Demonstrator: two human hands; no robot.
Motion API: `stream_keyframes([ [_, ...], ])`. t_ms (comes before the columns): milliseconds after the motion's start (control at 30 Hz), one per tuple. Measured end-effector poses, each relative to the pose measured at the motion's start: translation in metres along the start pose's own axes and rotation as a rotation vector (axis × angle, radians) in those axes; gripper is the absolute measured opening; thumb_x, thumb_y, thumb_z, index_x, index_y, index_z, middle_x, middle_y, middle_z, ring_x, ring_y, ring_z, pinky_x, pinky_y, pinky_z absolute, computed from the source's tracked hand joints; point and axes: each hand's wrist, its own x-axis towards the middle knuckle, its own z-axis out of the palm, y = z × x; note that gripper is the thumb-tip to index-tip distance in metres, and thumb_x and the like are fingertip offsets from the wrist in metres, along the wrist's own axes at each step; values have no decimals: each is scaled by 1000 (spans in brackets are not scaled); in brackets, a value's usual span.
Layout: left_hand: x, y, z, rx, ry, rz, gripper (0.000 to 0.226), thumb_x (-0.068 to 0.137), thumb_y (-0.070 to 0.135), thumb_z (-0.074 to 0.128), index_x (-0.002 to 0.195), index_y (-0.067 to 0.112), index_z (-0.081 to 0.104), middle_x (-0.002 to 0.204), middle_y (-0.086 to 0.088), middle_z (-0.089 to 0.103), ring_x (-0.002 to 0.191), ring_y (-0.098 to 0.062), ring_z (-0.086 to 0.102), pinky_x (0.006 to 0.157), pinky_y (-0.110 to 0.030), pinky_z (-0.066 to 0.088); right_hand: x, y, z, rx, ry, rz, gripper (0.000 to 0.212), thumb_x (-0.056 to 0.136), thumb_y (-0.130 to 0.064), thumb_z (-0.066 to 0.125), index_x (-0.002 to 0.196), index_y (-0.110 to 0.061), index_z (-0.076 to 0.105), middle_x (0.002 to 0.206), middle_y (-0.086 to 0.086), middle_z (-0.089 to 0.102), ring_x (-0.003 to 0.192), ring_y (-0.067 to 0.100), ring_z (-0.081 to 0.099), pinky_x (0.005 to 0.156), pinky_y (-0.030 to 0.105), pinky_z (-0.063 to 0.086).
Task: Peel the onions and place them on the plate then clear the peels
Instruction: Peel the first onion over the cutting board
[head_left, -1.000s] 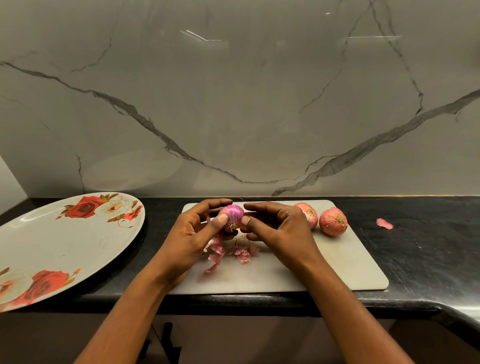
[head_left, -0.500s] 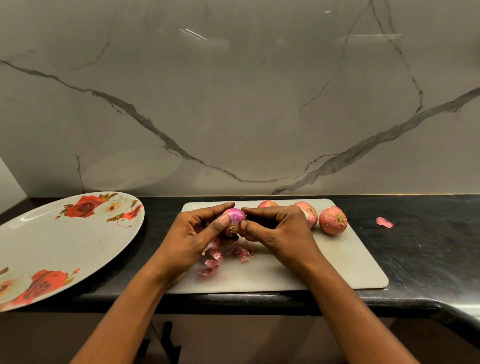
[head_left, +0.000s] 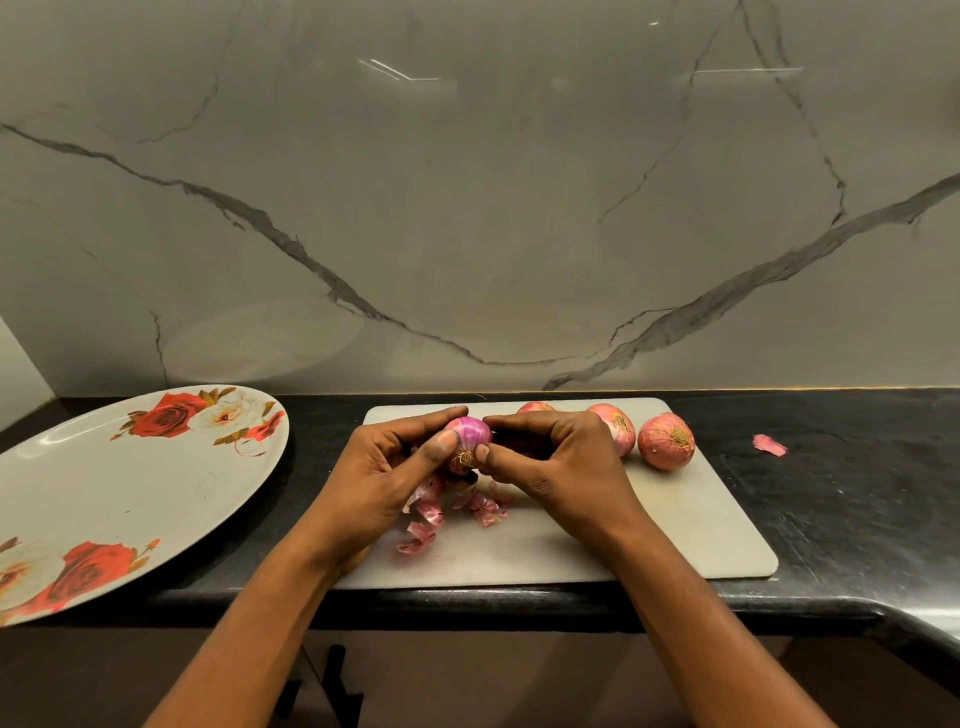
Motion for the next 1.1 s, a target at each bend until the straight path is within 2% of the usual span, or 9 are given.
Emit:
stream_keyframes([
  [167, 0, -1, -1, -67, 23, -23, 36, 98, 16, 63, 133, 8, 70, 126, -11, 76, 116, -33, 73, 93, -40, 63, 2, 3, 2, -106, 73, -60, 29, 87, -4, 80, 113, -18, 83, 100, -5, 82, 94, 9, 79, 89, 37, 65],
  [267, 0, -1, -2, -52, 38, -27, 37, 98, 19, 64, 133, 11, 71, 125, -10, 76, 117, -33, 73, 97, -44, 62, 4, 4, 2, -98, 76, -58, 31, 87, -1, 79, 113, -17, 83, 101, -6, 82, 96, 9, 79, 91, 38, 65],
  [400, 0, 0, -1, -37, 46, -13, 38, 95, 21, 65, 132, 15, 71, 124, -6, 77, 115, -30, 74, 95, -39, 63, 1, 0, 1, -25, 33, -35, 26, 92, -10, 79, 118, -18, 81, 105, -6, 82, 100, 11, 78, 91, 37, 64],
  [467, 0, 1, 0, -45, 42, -2, 38, 94, 20, 65, 132, 14, 71, 123, -5, 77, 113, -29, 75, 91, -35, 64, -1, -2, 2, 0, 13, -34, 28, 91, -19, 84, 118, -18, 81, 108, -6, 82, 102, 10, 78, 91, 35, 64],
  [567, 0, 1, 0, -29, 34, 10, 38, 95, 18, 65, 132, 12, 70, 123, -5, 77, 115, -26, 74, 91, -32, 63, -1, -3, 1, -22, 5, -35, 31, 86, -21, 87, 117, -18, 81, 107, -6, 82, 101, 8, 78, 90, 31, 64],
  [800, 0, -1, -3, -52, 55, -22, 36, 99, 18, 63, 133, 12, 70, 127, -8, 75, 117, -32, 73, 95, -46, 62, 2, 0, 1, -103, 54, -72, 33, 89, -1, 79, 118, -15, 81, 108, -5, 81, 101, 7, 77, 93, 32, 63],
  [867, 0, 0, -2, -51, 52, -18, 35, 99, 16, 62, 133, 12, 70, 126, -8, 75, 114, -33, 74, 94, -45, 63, 1, -1, 1, -73, 48, -63, 30, 90, -3, 79, 116, -16, 82, 106, -6, 82, 101, 8, 77, 93, 32, 63],
  [967, -1, 0, -1, -49, 44, -9, 35, 99, 14, 62, 133, 12, 70, 124, -9, 76, 111, -33, 75, 90, -38, 64, -1, -4, 2, -8, 17, -51, 27, 88, -17, 85, 116, -18, 82, 106, -6, 82, 101, 9, 78, 91, 31, 63],
  [1100, -2, 2, 1, -41, 37, -3, 35, 96, 14, 64, 131, 11, 70, 122, -6, 78, 114, -26, 75, 90, -33, 63, 0, -3, 2, -60, 30, -44, 32, 84, -25, 89, 114, -16, 80, 104, -5, 81, 97, 9, 78, 86, 29, 64],
])
